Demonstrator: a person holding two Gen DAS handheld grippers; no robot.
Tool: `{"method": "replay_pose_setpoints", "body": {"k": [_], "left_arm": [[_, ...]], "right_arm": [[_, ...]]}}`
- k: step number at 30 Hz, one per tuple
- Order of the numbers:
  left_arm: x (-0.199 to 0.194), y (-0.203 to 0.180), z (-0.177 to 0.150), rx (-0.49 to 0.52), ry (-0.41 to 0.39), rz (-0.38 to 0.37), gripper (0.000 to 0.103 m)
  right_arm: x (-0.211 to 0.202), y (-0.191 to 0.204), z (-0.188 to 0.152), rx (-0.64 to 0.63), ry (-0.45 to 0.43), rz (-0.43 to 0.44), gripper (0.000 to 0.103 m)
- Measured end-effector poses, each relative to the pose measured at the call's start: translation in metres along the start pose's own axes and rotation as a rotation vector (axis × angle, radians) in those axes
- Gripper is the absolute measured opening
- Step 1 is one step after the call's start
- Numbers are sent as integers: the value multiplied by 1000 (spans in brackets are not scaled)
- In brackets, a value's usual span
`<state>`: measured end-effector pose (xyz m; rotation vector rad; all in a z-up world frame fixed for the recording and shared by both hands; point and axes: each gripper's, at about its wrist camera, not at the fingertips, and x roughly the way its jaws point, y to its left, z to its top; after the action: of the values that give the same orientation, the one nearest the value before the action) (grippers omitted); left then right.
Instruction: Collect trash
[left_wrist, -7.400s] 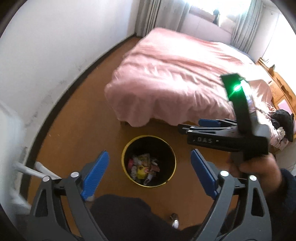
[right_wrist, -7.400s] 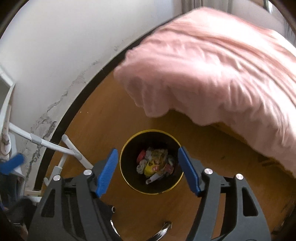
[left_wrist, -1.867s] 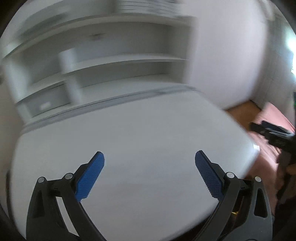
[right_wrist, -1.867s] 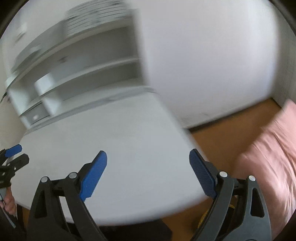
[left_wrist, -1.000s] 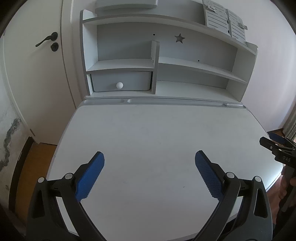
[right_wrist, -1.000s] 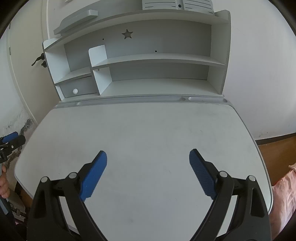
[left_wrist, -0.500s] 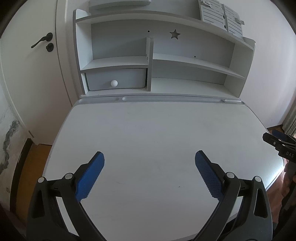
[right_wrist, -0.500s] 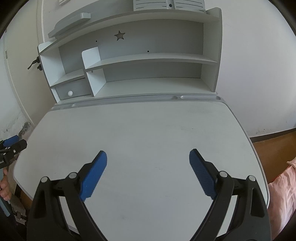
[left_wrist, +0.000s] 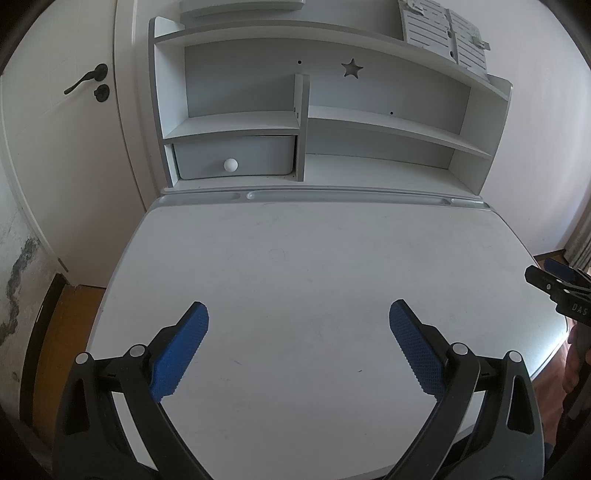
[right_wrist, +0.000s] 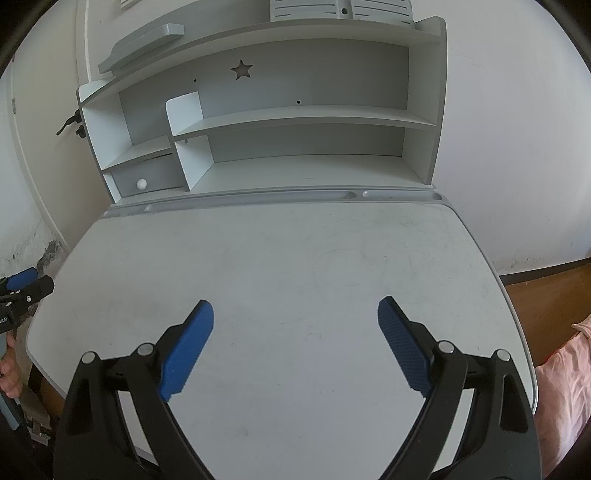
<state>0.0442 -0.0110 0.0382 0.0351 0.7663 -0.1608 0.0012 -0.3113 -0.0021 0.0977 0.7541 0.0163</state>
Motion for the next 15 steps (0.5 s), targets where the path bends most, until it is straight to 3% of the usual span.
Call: {"method": "replay_pose_setpoints", "body": {"k": [15], "left_arm": [[-2,2,2,2,-5,-4,95]], "right_arm": [[0,-2,0,-2,-2,0,87]]}}
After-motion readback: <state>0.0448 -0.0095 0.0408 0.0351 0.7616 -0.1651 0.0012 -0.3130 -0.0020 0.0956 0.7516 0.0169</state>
